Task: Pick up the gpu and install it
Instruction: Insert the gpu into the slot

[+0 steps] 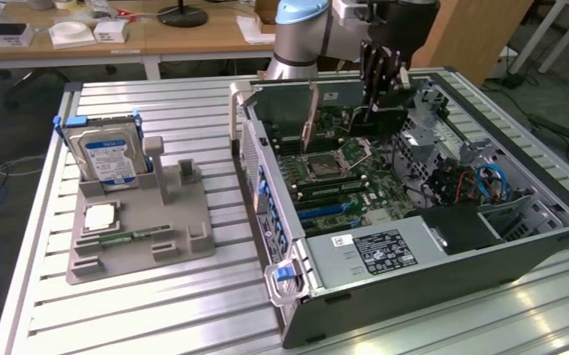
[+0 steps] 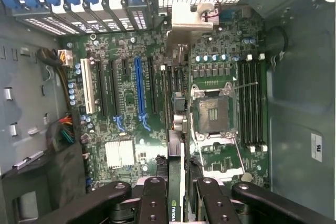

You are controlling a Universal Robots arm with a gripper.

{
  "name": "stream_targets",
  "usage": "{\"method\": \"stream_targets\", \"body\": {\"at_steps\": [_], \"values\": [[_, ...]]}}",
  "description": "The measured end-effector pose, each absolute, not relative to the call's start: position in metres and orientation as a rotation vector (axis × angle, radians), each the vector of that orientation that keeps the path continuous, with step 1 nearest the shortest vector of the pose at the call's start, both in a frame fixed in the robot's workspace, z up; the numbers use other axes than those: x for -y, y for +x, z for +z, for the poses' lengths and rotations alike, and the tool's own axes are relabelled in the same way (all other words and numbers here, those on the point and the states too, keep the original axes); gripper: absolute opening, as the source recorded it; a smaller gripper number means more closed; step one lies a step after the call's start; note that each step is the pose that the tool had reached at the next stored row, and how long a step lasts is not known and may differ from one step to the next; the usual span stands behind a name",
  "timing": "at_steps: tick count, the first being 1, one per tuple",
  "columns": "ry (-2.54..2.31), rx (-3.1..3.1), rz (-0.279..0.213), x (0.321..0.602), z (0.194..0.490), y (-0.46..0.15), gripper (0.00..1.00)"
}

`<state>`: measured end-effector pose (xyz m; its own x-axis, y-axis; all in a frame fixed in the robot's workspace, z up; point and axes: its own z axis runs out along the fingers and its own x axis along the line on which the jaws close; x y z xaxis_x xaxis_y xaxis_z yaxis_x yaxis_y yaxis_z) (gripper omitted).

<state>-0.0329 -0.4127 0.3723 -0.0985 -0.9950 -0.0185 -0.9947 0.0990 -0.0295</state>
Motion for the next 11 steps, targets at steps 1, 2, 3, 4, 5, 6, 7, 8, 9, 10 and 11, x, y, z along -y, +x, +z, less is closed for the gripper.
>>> {"method": "stream_targets", "body": {"at_steps": [1, 2, 3, 4, 5, 6, 7, 8, 9, 10, 11], "values": [[-2.088, -2.302, -0.015, 0.413, 0.371, -0.033, 0.26], [-2.090, -2.300, -0.015, 0.413, 0.369, -0.033, 0.26], [-2.091, -2.299, -0.015, 0.413, 0.367, -0.033, 0.26], [-2.093, -2.298, -0.014, 0.413, 0.365, -0.033, 0.26], [-2.095, -2.295, -0.014, 0.414, 0.363, -0.033, 0.26], [-2.097, -2.293, -0.013, 0.414, 0.362, -0.033, 0.26], [-2.098, -2.292, -0.013, 0.415, 0.360, -0.033, 0.26], [-2.100, -2.290, -0.013, 0.416, 0.358, -0.033, 0.26], [-2.102, -2.289, -0.013, 0.416, 0.356, -0.033, 0.26], [-2.104, -2.286, -0.013, 0.417, 0.355, -0.033, 0.26], [-2.111, -2.280, -0.012, 0.417, 0.354, -0.033, 0.26]]}}
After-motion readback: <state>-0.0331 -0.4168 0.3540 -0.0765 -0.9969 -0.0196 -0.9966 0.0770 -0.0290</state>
